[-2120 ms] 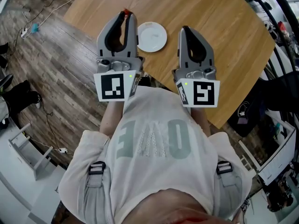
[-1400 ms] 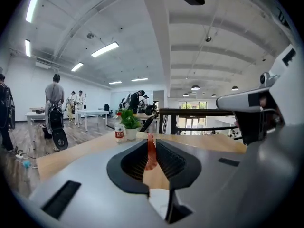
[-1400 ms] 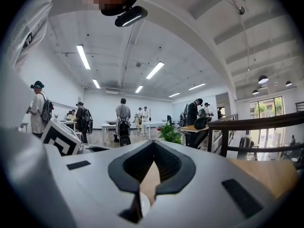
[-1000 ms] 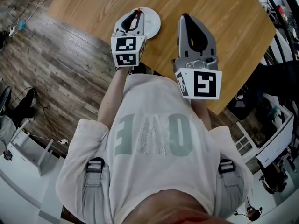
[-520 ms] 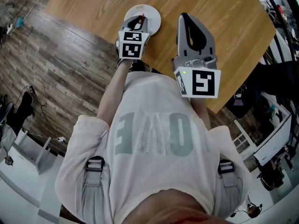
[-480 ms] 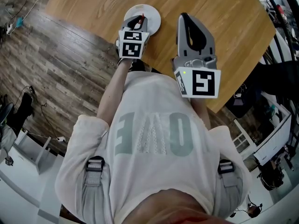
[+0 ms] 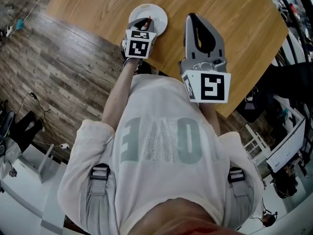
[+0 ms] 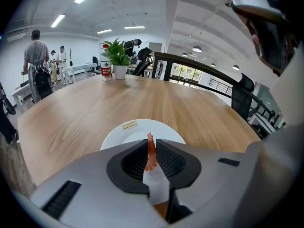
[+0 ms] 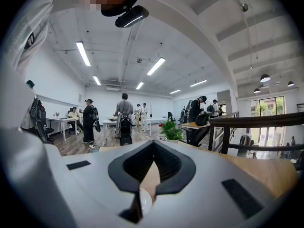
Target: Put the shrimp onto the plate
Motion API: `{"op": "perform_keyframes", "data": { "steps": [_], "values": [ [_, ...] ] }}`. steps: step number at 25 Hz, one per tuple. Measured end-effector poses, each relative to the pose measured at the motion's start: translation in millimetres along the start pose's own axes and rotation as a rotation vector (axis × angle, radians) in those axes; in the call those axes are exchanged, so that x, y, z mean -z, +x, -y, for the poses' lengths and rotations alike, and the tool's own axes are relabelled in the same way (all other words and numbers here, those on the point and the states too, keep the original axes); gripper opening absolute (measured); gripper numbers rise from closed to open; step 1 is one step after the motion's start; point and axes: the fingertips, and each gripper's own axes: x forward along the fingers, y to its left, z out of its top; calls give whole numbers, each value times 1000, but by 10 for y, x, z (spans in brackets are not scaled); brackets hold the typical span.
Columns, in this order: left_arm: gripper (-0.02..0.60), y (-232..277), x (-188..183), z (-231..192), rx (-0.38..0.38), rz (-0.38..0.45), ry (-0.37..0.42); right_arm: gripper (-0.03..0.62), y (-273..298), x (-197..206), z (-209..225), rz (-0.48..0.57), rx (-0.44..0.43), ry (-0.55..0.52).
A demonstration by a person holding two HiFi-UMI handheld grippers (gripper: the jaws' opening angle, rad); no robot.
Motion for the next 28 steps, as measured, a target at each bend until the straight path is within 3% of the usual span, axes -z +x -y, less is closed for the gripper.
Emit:
{"op": "perform_keyframes", "data": {
  "steps": [10, 28],
  "values": [
    [58, 15, -39, -15, -47, 6, 34, 20, -2, 7, 6, -3, -9, 1],
    [92, -14, -105, 33, -31, 24, 26, 20, -32, -33, -2, 18, -13, 3]
  ]
}}
